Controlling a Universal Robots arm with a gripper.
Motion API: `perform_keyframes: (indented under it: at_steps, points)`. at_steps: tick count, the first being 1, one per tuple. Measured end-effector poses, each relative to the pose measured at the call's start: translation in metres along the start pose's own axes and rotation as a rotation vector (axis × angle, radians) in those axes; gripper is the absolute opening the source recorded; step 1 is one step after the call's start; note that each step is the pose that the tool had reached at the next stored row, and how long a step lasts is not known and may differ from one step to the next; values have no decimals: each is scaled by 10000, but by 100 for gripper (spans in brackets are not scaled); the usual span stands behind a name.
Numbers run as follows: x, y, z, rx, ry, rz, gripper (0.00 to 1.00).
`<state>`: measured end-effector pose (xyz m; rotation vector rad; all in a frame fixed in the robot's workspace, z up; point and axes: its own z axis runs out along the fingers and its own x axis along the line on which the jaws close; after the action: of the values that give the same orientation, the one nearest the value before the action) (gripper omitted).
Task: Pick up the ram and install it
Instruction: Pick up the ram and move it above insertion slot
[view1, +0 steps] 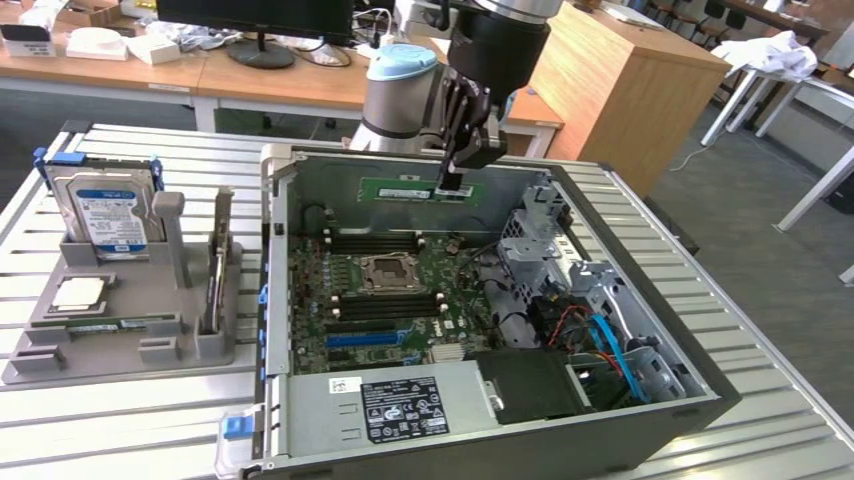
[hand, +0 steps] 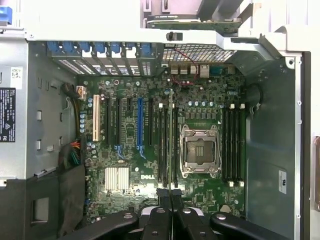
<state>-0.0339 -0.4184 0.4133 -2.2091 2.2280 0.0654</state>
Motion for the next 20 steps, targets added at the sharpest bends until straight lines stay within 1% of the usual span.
perform_keyframes:
  at_steps: [4, 7, 20]
  points:
    - [-1, 0, 3, 1, -2, 2, 12]
    - [0, 0, 27, -1, 0, 1, 12]
    - [6, -5, 207, 0, 0, 2, 12]
